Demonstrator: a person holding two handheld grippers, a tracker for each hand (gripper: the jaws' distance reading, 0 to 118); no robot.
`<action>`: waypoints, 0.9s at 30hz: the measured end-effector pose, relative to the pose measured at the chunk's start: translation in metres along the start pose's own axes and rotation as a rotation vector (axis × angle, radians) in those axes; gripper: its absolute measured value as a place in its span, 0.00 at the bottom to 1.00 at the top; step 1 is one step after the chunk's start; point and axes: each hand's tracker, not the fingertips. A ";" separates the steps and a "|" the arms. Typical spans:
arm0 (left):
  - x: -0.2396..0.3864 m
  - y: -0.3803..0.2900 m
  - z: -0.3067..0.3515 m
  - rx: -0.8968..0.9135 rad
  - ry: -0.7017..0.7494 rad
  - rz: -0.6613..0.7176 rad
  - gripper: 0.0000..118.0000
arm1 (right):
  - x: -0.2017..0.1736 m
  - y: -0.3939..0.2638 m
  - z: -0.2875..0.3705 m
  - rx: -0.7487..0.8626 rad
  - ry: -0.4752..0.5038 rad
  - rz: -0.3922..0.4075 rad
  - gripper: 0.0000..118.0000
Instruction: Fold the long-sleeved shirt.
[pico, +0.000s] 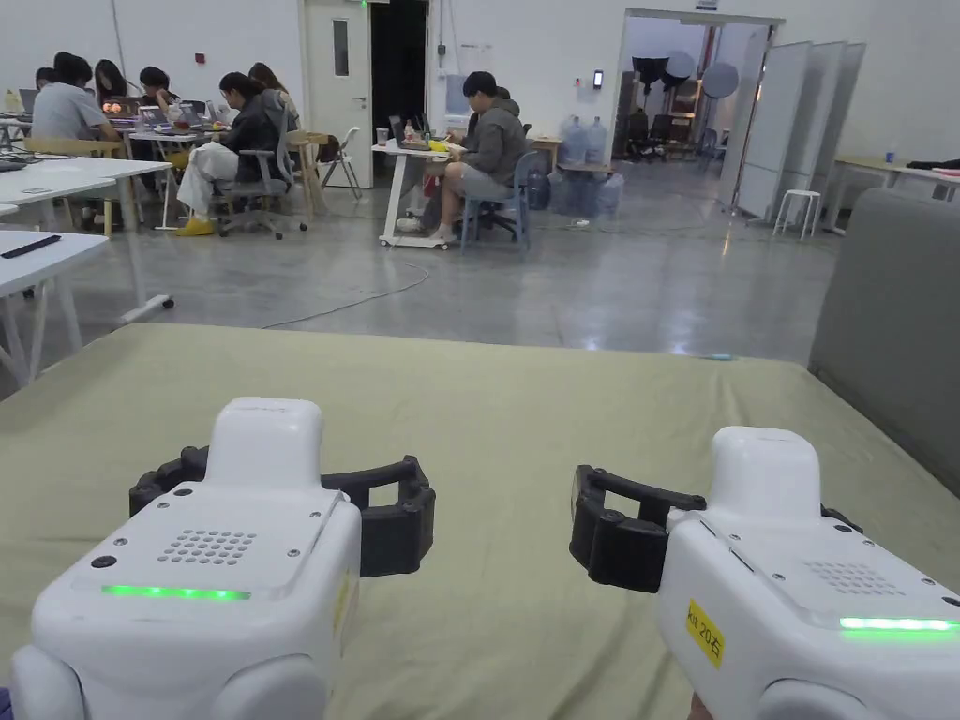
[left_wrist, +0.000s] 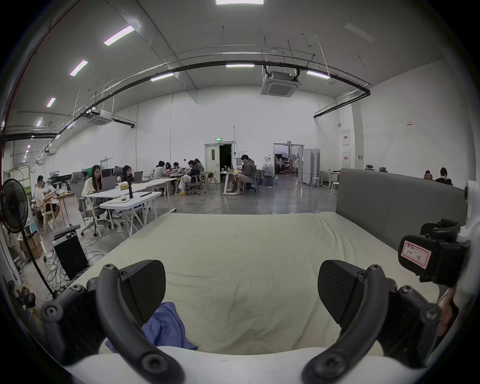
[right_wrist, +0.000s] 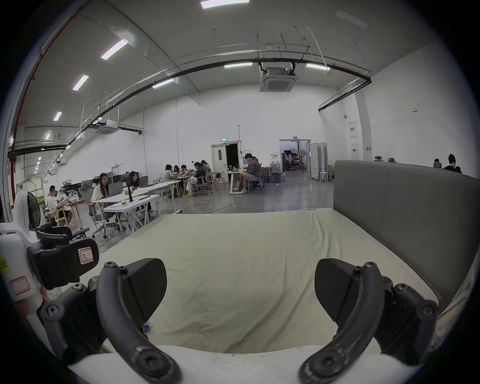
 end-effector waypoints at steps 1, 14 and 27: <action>0.000 0.000 0.000 0.000 0.000 0.001 0.99 | 0.000 0.000 0.000 0.000 0.000 0.001 0.96; -0.002 0.001 0.001 -0.010 0.000 0.005 0.99 | -0.002 0.002 0.002 0.003 0.002 0.011 0.96; -0.003 0.001 0.002 -0.018 -0.005 0.002 0.99 | -0.003 0.002 0.002 -0.002 0.004 0.015 0.96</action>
